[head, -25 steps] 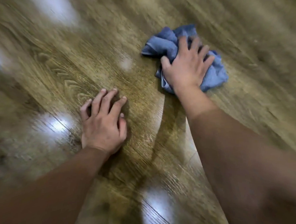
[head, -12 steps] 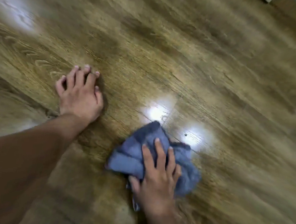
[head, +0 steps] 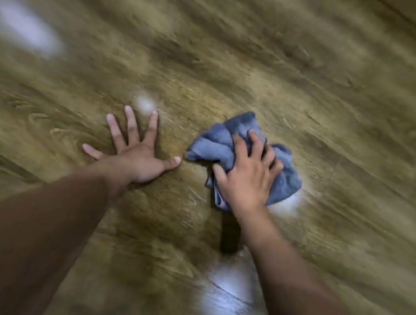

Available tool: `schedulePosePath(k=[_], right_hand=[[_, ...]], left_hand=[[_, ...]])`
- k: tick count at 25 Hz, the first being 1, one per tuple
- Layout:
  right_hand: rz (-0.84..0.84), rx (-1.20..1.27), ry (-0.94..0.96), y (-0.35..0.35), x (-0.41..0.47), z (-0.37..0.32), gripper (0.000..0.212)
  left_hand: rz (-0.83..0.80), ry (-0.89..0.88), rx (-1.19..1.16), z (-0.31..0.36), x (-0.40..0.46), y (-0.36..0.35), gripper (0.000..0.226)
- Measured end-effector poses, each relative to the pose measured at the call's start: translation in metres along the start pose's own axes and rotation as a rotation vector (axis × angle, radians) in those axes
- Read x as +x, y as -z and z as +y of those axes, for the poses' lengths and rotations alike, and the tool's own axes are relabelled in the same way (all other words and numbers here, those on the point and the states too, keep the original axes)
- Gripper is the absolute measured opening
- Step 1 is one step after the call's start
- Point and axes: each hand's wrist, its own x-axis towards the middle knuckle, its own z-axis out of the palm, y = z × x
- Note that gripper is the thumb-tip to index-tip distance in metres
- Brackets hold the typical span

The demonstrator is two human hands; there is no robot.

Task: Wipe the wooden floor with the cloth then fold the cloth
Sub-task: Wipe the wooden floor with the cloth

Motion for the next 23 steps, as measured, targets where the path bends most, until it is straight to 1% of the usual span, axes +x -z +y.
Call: schedulePosePath(k=[3,6,8,11,14,19,21,23], right_hand=[[0.057,-0.008,-0.017,-0.008,0.103,-0.01,0.066],[0.04,-0.01,-0.016,-0.014,0.177,-0.017,0.065],[0.035,-0.014,0.008,-0.018,0.196,-0.018,0.065],[0.031,0.011,0.051,-0.014,0.185,-0.013,0.064],[0.01,0.04,0.061,-0.007,0.131,-0.012,0.068],[-0.058,0.076,-0.008,0.005,-0.049,0.004,0.077],[-0.097,0.079,-0.001,0.01,-0.128,0.014,0.08],[-0.104,0.076,0.049,0.015,-0.198,0.034,0.083]], left_hand=[[-0.022,0.002,0.008,0.004,-0.005,0.005,0.116],[-0.053,0.015,0.015,0.007,-0.009,0.007,0.115],[-0.059,0.026,0.027,0.006,-0.009,0.006,0.115],[-0.062,-0.005,0.017,0.006,-0.011,0.008,0.115],[-0.072,-0.008,0.005,0.005,-0.012,0.01,0.116],[-0.032,0.004,0.029,0.007,-0.013,0.007,0.113],[0.011,-0.013,0.03,0.007,-0.017,0.004,0.111],[0.117,-0.05,0.07,0.009,-0.024,-0.006,0.105]])
